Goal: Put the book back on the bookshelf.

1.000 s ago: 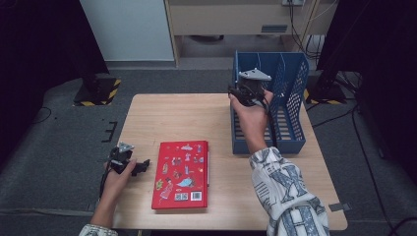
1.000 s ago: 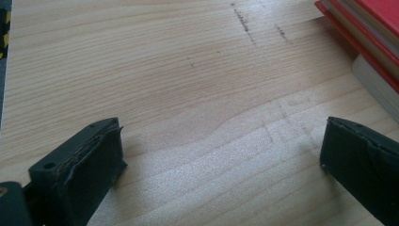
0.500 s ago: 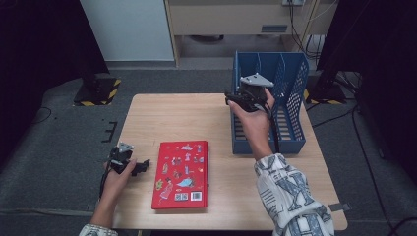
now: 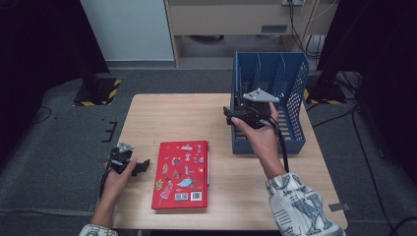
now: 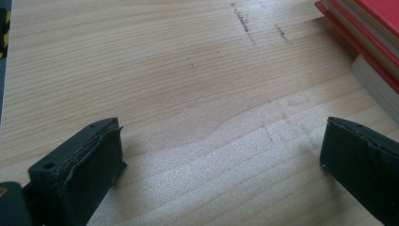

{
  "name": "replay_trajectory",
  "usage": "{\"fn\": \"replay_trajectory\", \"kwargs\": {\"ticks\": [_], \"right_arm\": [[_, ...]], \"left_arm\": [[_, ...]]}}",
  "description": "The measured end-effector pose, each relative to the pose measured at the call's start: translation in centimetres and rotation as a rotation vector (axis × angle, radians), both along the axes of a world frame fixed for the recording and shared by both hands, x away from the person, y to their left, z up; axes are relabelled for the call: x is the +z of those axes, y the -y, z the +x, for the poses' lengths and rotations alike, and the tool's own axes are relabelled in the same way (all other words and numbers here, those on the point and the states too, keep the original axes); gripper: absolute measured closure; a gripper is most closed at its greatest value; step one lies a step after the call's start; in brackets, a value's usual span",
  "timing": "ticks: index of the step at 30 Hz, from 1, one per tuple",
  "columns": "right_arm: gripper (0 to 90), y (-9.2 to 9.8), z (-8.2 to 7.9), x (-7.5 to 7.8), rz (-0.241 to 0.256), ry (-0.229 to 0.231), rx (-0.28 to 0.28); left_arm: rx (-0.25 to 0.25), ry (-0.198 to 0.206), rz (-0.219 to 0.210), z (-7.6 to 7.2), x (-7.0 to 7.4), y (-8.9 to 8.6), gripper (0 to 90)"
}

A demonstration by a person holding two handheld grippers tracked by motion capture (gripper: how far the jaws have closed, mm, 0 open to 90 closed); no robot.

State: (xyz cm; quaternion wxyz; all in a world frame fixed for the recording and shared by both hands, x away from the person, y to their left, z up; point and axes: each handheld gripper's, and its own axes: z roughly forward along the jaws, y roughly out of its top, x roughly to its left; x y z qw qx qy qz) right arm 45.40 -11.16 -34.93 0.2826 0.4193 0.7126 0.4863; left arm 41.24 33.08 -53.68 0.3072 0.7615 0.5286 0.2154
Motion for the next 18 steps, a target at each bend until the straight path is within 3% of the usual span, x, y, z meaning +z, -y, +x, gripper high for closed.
{"fn": "replay_trajectory", "kwargs": {"ticks": [6,13,18], "right_arm": [[8.9,0.8,-1.7,-1.5,-0.035,0.001,0.021],[9.9,1.9,-3.3,-4.0,-0.002,-0.033,0.063],[12.5,2.4,-4.3,-6.4,0.021,-0.083,0.115]], "left_arm": [[0.003,0.000,-0.001,0.0,0.0,0.0,0.0],[0.002,-0.001,-0.002,0.0,0.0,0.0,0.0],[0.000,0.000,-0.006,0.0,0.0,-0.1,0.0]]}}
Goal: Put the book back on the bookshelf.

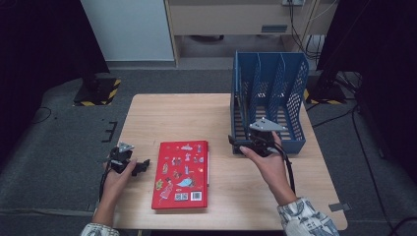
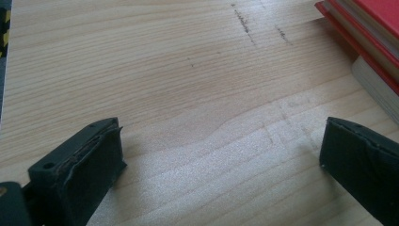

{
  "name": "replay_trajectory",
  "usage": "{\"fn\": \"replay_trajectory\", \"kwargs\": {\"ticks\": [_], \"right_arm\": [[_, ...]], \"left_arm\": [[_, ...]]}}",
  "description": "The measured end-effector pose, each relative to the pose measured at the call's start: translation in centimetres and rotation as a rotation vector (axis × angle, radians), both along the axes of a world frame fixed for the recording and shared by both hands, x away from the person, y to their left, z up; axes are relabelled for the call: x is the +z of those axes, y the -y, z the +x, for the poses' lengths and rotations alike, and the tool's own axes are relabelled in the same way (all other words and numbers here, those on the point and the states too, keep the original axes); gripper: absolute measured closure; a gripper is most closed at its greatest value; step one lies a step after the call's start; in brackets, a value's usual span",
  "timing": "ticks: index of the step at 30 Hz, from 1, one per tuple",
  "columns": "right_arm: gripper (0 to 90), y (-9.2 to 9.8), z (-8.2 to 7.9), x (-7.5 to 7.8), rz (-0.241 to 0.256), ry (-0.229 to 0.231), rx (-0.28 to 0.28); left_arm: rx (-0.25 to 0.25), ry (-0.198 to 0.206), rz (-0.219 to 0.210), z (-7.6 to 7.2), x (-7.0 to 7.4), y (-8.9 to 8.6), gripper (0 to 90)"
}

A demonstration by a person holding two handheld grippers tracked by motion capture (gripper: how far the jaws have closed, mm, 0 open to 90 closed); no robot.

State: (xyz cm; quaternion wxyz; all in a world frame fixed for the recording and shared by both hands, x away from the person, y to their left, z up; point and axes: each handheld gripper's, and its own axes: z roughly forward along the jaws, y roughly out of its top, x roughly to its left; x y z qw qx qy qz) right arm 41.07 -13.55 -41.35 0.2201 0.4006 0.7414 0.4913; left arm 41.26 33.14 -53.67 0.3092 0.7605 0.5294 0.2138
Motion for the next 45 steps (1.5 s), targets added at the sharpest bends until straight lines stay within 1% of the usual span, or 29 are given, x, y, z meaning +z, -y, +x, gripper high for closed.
{"fn": "replay_trajectory", "kwargs": {"ticks": [1,2,4,5,7,9,10,12,16,17,20,21,23,25,27,28,30,32,34,37,39,41,42,43,44,45], "right_arm": [[13.2,0.1,-0.2,-0.5,0.005,-0.006,0.009],[13.8,0.1,-0.4,-1.0,0.000,-0.010,0.007],[13.7,0.0,-0.8,-1.8,-0.035,-0.031,0.030],[14.9,0.0,-1.0,-2.2,-0.042,-0.025,0.028],[15.6,-0.2,-1.5,-3.0,-0.037,-0.049,0.042],[19.3,-0.4,-2.1,-3.4,-0.028,-0.053,0.044],[19.9,-0.6,-2.4,-3.5,-0.022,-0.055,0.047],[22.1,-1.3,-3.0,-3.9,-0.032,-0.060,0.068],[28.1,-2.7,-3.9,-4.8,-0.057,-0.080,0.124],[28.9,-3.0,-4.0,-5.1,-0.058,-0.089,0.133],[29.4,-4.1,-4.2,-6.1,-0.068,-0.116,0.167],[29.1,-4.5,-4.2,-6.4,-0.080,-0.125,0.186],[27.7,-5.1,-4.3,-6.9,-0.096,-0.143,0.214],[24.8,-5.5,-4.5,-7.0,-0.102,-0.146,0.234],[21.0,-5.8,-4.7,-7.3,-0.087,-0.175,0.260],[19.7,-6.0,-4.8,-7.5,-0.093,-0.182,0.270],[17.2,-6.3,-5.0,-7.6,-0.107,-0.185,0.284],[16.5,-6.6,-5.1,-7.7,-0.106,-0.184,0.298],[16.4,-6.9,-5.3,-7.8,-0.099,-0.189,0.319],[16.4,-7.5,-5.5,-8.2,-0.109,-0.194,0.343],[15.8,-8.0,-5.5,-8.7,-0.112,-0.211,0.350],[15.1,-8.6,-5.4,-9.2,-0.123,-0.230,0.364],[14.6,-8.9,-5.4,-9.4,-0.130,-0.236,0.368],[14.2,-9.2,-5.4,-9.6,-0.131,-0.240,0.375],[13.8,-9.6,-5.4,-9.7,-0.132,-0.243,0.378],[13.3,-9.8,-5.4,-9.7,-0.132,-0.244,0.383]], "left_arm": [[0.000,0.000,0.000,0.0,0.0,0.0,0.0],[-0.001,0.000,0.003,0.0,0.0,0.0,0.0],[-0.006,-0.001,0.003,0.0,0.0,0.0,0.0],[-0.009,-0.005,0.005,-0.1,0.0,0.0,0.0],[-0.007,-0.008,0.005,-0.1,0.1,-0.1,0.5],[-0.005,-0.003,0.000,-0.2,0.2,-0.2,2.7],[-0.004,0.007,-0.009,-0.3,0.3,-0.4,4.0],[-0.006,0.024,-0.027,-0.6,0.5,-0.5,4.1],[-0.037,0.079,-0.064,-1.1,1.5,-0.1,4.8],[-0.048,0.075,-0.066,-1.3,1.7,0.1,4.8],[-0.081,0.081,-0.069,-1.9,2.3,0.9,4.8],[-0.085,0.083,-0.071,-2.0,2.5,1.2,4.8],[-0.098,0.078,-0.090,-2.2,2.9,1.6,4.9],[-0.118,0.052,-0.109,-2.4,3.1,2.1,4.9],[-0.133,0.059,-0.098,-2.7,3.2,2.7,4.8],[-0.140,0.062,-0.094,-2.9,3.3,3.0,4.8],[-0.154,0.062,-0.091,-3.4,3.5,3.6,4.2],[-0.178,0.066,-0.090,-3.7,3.6,3.9,4.1],[-0.178,0.079,-0.105,-3.8,3.5,4.0,3.6],[-0.206,0.051,-0.098,-3.5,3.1,4.5,3.7],[-0.226,0.038,-0.095,-3.3,3.0,4.9,4.0],[-0.248,0.032,-0.132,-3.2,2.9,5.2,3.7],[-0.257,0.024,-0.158,-3.1,2.8,5.4,3.4],[-0.271,0.015,-0.158,-3.0,2.8,5.6,3.1],[-0.283,0.010,-0.141,-2.9,2.6,5.8,3.0],[-0.286,0.004,-0.133,-2.8,2.5,6.1,3.0]]}}
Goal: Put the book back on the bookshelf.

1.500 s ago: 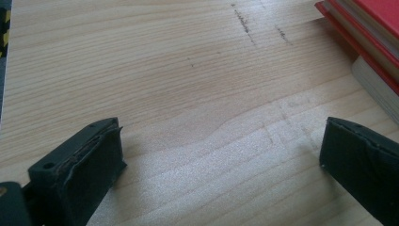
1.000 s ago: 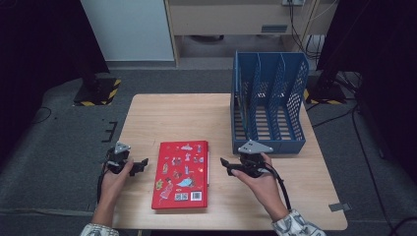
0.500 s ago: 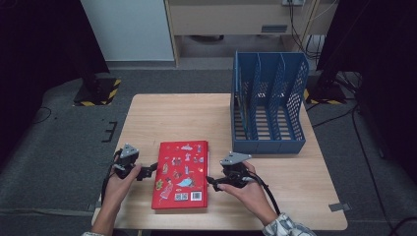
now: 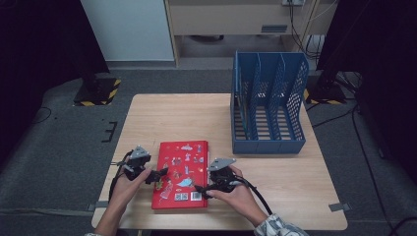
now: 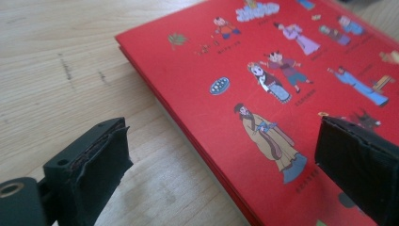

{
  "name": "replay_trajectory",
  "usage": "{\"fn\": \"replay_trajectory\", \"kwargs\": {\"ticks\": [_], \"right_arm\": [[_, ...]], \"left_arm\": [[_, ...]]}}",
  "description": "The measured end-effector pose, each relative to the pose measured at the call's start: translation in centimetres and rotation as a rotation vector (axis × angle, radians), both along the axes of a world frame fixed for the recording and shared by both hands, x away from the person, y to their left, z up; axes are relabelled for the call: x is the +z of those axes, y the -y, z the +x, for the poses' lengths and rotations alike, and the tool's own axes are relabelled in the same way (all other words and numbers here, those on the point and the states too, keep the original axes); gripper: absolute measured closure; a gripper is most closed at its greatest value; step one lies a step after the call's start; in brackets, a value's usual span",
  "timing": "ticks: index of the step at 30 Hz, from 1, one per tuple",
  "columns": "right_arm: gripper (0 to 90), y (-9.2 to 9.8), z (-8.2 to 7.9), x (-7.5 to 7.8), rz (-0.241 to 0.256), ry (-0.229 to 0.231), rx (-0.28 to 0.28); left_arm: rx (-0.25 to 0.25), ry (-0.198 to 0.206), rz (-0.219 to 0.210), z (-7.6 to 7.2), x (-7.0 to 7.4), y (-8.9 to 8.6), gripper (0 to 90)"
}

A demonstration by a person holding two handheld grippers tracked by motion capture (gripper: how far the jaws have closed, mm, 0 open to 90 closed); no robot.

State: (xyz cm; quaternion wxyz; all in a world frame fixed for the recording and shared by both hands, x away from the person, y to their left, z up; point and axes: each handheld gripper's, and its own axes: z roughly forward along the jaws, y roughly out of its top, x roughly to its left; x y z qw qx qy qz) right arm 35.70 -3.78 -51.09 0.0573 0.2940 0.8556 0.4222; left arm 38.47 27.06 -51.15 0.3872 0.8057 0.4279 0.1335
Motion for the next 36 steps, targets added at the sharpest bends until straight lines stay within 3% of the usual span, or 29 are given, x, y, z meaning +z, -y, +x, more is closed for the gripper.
{"fn": "replay_trajectory", "kwargs": {"ticks": [16,23,29,31,36], "right_arm": [[8.3,-0.5,0.7,-0.4,0.013,-0.035,0.006],[7.2,-0.4,0.7,-0.6,0.025,-0.050,-0.002],[5.1,-0.3,0.7,-0.6,0.021,-0.049,0.000],[2.7,-0.2,0.9,-0.7,0.021,-0.062,-0.005],[0.5,0.1,1.3,-1.0,0.040,-0.102,-0.016]], "left_arm": [[-0.063,-0.078,-0.104,0.9,-1.0,0.8,2.0],[-0.049,-0.068,-0.075,0.8,-0.5,1.2,3.3],[-0.044,-0.042,-0.083,0.8,-0.1,1.6,9.2],[-0.046,-0.029,-0.079,0.7,0.0,1.9,9.7],[-0.052,-0.039,-0.066,0.8,0.0,2.3,9.8]]}}
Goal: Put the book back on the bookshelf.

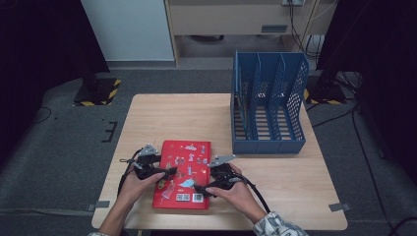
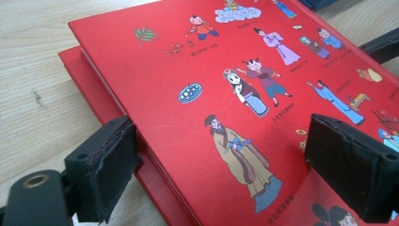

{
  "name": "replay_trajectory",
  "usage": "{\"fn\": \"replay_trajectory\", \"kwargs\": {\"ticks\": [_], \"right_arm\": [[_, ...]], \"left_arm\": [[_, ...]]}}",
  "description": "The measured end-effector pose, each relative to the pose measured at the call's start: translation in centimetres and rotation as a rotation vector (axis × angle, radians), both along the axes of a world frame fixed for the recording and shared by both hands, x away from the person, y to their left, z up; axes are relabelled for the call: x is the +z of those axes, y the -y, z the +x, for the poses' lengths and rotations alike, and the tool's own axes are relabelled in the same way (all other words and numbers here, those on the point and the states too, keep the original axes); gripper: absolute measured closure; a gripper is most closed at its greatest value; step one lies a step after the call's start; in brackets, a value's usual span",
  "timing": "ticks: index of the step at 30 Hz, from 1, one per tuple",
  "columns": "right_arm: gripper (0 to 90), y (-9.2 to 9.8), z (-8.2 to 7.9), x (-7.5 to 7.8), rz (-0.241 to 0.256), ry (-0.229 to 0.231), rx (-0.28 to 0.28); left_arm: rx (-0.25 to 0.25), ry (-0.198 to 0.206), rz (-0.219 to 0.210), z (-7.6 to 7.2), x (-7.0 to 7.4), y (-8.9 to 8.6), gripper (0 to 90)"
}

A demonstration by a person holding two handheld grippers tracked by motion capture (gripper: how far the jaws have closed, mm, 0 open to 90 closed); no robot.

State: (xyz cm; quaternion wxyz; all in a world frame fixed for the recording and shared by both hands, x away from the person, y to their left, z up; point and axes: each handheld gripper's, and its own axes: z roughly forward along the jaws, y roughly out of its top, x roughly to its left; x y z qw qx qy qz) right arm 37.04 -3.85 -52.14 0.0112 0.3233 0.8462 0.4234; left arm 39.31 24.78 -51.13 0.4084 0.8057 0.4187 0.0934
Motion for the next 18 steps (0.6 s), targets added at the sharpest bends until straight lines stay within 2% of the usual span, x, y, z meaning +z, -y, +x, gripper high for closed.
{"fn": "replay_trajectory", "kwargs": {"ticks": [6,9,13,16,18], "right_arm": [[0.3,0.2,0.4,-0.2,0.016,-0.022,-0.009],[0.2,0.1,1.0,-0.6,0.045,-0.066,-0.007],[0.1,0.1,1.6,-0.5,0.039,-0.103,-0.009],[0.5,0.0,1.7,-0.3,0.030,-0.101,-0.012],[0.4,-0.2,1.6,-0.1,0.018,-0.081,-0.023]], "left_arm": [[-0.008,-0.001,-0.002,0.4,0.0,0.3,9.8],[-0.025,-0.003,0.010,0.9,0.1,0.8,9.8],[-0.027,-0.014,0.016,1.2,0.2,1.2,9.9],[-0.027,-0.020,0.010,1.2,0.3,1.1,10.1],[-0.025,-0.024,0.010,1.2,0.4,1.0,10.1]]}}
